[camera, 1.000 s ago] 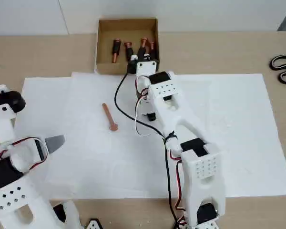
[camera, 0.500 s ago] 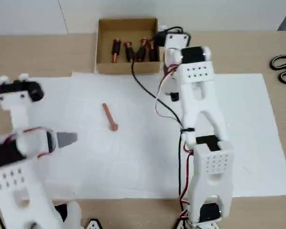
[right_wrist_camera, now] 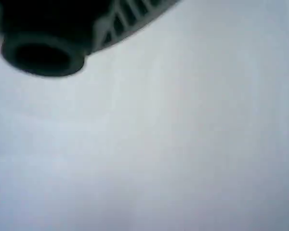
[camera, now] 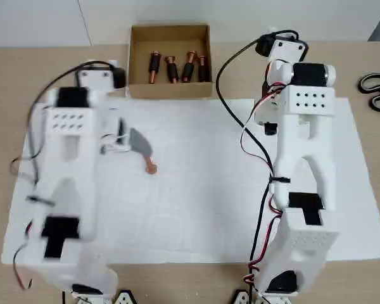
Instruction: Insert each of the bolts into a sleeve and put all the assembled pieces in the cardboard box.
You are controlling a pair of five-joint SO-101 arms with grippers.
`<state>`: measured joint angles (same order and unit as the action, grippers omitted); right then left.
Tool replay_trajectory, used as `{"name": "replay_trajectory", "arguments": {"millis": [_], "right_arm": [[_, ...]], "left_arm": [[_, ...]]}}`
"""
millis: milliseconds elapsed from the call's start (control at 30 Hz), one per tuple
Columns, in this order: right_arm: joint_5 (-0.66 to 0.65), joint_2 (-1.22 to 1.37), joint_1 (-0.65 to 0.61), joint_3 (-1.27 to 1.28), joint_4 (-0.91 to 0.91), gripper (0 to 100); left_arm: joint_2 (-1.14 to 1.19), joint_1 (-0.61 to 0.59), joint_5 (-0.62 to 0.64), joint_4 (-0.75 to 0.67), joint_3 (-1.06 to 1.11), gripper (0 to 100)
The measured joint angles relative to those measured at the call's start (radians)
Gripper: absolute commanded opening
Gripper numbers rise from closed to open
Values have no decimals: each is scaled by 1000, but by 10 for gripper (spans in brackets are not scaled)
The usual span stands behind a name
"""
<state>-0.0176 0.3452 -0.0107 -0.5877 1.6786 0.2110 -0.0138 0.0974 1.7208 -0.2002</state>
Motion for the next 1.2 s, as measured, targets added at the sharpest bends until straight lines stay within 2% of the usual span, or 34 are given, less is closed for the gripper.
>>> {"name": "replay_trajectory", "arguments": {"millis": [133, 267, 333, 433, 500, 633, 933, 1200], "right_arm": [[0, -18, 5, 28, 0, 4], [0, -18, 5, 29, 0, 4], [0, -18, 5, 29, 0, 4], [0, -18, 5, 29, 0, 4], [0, -18, 5, 29, 0, 4], [0, -18, 5, 29, 0, 4], [0, -18, 5, 29, 0, 4], [0, -20, 5, 34, 0, 4]], "left_arm": [[161, 25, 115, 0, -124, 368], [275, 29, 232, -2, -155, 364], [319, 34, 264, -2, -155, 325], [354, 34, 308, -2, -155, 209], [364, 34, 319, -3, -157, 152], [368, 54, 321, -3, -157, 130], [370, 153, 327, -5, -157, 12], [370, 178, 327, -5, -157, 6]]}}
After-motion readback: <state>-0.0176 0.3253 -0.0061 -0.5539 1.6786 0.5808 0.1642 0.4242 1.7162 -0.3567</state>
